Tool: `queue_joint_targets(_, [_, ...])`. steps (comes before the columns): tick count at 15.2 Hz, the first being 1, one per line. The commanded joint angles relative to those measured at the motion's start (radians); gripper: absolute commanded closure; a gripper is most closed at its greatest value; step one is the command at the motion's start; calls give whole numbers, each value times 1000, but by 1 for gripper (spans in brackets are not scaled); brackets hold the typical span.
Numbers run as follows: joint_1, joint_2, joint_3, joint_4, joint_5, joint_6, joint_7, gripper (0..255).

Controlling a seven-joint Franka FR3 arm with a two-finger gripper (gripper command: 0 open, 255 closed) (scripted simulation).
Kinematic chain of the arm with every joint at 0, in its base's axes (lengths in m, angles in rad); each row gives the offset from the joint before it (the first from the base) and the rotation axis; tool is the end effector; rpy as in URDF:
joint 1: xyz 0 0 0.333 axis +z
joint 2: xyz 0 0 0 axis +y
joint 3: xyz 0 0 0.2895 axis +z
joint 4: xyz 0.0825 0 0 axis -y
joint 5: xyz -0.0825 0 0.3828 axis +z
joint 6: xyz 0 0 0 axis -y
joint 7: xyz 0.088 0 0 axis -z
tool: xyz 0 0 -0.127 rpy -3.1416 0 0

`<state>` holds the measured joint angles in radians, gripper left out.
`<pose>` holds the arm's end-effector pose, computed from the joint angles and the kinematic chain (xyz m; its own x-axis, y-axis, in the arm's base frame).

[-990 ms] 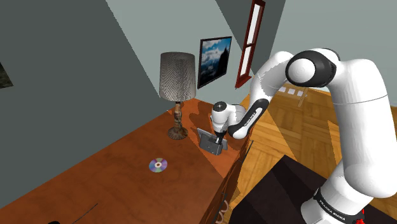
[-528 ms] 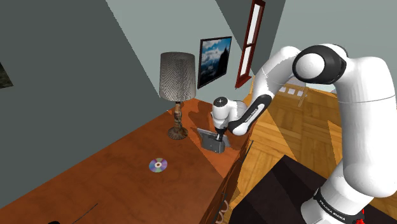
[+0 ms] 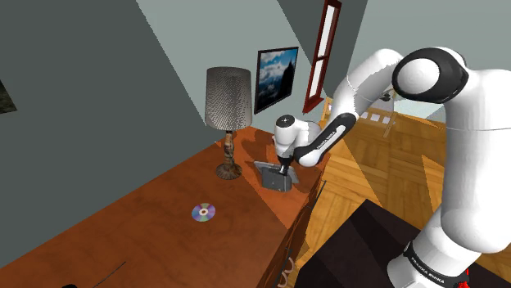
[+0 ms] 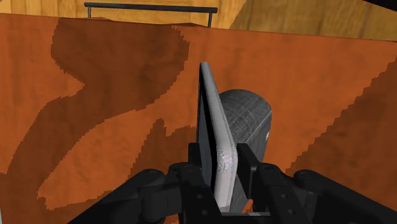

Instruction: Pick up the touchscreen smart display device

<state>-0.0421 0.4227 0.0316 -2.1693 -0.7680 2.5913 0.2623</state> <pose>0.5503 0.0010 0.1517 0.9274 0.3734 -0.0221 0.3543 -0.8579 0.3721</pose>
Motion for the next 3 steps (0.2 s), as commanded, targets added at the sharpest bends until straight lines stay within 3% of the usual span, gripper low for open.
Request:
queue_joint_targets(1, [-7,-25,9,-3,18,-17,-22,255])
queue_joint_targets(3, [-7,-26,9,-3,20,-18,-23,255])
